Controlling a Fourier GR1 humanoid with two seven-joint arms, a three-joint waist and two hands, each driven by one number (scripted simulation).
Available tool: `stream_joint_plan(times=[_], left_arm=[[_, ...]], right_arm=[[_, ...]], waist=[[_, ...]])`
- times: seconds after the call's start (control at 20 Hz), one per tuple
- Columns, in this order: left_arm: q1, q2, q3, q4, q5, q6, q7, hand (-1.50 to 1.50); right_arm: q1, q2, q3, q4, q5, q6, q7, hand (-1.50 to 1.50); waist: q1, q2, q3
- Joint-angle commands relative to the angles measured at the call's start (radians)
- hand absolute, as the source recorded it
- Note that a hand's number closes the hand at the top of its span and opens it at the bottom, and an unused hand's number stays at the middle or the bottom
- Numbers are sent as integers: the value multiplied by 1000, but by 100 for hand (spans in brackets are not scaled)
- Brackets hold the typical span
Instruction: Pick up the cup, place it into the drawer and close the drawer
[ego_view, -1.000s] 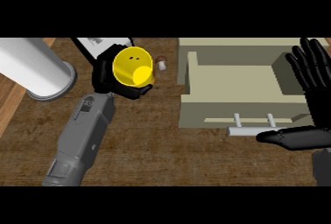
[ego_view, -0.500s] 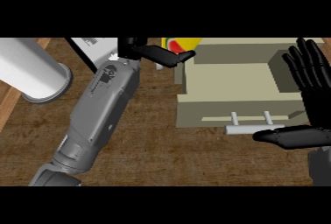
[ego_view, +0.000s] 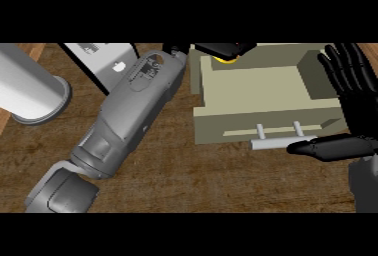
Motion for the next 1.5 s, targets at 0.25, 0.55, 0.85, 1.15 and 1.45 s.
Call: stream_joint_plan(times=[0.25, 0.55, 0.85, 1.15, 1.45], left_arm=[[-50, 0, -167, 199, 52, -27, 82, 150], [-19, 0, -251, 215, 72, -58, 80, 150], [18, 0, -226, 162, 181, -52, 20, -150], [19, 0, -180, 82, 305, -112, -87, -150], [41, 0, -172, 74, 379, -38, -200, -150]], right_arm=[[-33, 6, 15, -15, -18, 16, -9, -150], [-89, 9, 51, -2, -25, 30, 36, -150], [-122, 37, 107, -16, -70, 76, 49, -150], [-106, 17, 195, -2, -216, 285, 45, 150], [-76, -124, 297, 19, -148, 443, 135, 150]], waist=[[-86, 18, 1], [-124, 29, 1], [-148, 32, -1], [-138, 29, -1], [-92, 19, -2]])
